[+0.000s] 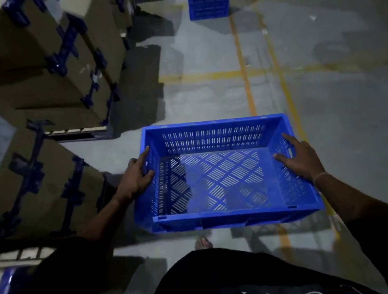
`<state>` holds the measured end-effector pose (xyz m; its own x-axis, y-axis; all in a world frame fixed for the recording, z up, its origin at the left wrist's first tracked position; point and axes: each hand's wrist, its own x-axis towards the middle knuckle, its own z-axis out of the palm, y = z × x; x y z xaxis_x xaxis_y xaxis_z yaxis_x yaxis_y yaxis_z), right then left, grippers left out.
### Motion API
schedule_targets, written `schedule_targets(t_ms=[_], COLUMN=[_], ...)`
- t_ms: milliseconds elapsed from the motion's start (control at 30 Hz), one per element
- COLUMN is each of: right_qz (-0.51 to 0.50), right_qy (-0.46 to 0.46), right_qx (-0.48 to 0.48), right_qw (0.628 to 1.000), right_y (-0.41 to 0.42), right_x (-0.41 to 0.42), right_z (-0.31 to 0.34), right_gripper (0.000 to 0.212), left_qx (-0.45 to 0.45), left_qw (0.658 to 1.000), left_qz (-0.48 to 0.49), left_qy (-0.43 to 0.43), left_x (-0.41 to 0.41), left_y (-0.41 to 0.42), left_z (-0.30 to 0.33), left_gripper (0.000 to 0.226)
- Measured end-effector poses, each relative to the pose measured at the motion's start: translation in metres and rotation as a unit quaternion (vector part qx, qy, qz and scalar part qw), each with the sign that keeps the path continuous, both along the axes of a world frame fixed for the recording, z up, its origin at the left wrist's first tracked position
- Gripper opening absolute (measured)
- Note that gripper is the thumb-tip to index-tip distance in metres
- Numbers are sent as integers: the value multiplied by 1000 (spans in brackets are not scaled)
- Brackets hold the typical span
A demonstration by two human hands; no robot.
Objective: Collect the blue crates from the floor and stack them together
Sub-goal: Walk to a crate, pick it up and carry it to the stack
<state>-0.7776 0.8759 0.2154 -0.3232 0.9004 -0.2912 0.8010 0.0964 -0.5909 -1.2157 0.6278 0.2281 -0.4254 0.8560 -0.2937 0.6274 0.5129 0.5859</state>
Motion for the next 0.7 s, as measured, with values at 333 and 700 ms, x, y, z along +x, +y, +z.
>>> schedule_targets(t_ms=[333,700], right_qz=[-39,-31], right_qy=[13,24], right_qx=[-3,-4], right_qw=[999,999], right_y=[187,464], right_x=[-70,-141], right_z=[-18,-8], right_gripper=[78,75], left_qx=[17,12], left_qw=[1000,1000], left_qz=[-21,16], left_qy=[13,6], left_x=[-87,-146], left_y=[210,476], left_z=[-5,4], left_gripper=[77,77])
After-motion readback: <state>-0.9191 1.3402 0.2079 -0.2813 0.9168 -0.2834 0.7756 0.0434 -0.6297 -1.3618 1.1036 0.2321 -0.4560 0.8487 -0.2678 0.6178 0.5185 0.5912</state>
